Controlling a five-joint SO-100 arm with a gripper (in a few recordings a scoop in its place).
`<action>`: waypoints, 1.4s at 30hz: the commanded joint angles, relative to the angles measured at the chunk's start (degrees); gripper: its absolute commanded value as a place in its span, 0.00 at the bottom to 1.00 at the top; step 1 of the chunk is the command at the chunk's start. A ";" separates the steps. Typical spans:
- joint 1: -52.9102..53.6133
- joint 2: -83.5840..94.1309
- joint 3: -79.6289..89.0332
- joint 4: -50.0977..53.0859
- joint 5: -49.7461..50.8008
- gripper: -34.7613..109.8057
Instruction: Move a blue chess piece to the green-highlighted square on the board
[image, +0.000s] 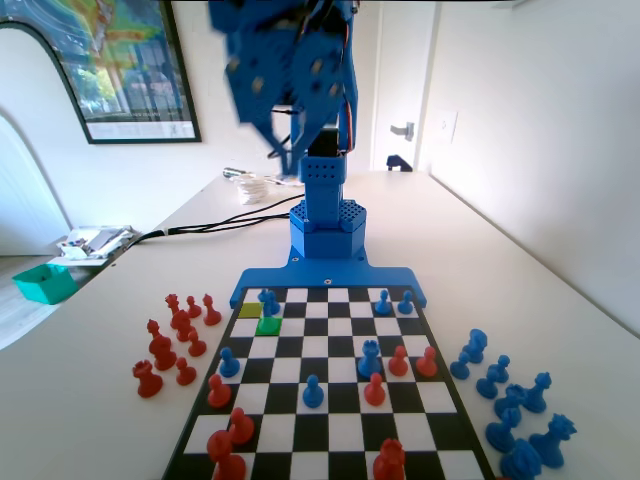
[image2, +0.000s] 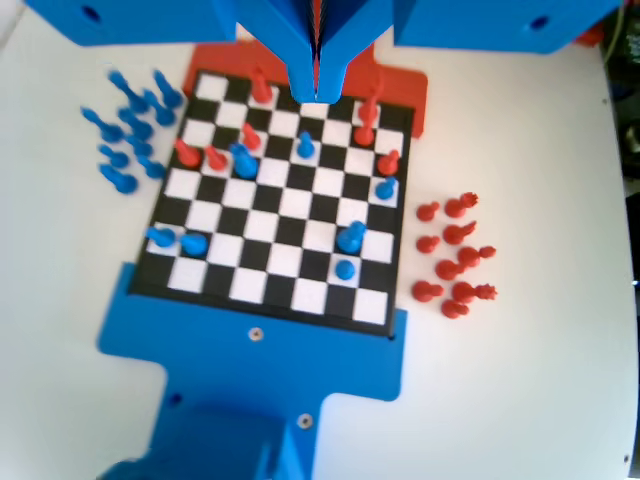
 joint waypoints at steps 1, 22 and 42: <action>-1.93 10.46 -2.29 2.90 1.49 0.25; -8.17 45.18 21.36 0.79 7.65 0.25; -7.91 56.07 24.79 -3.87 8.26 0.25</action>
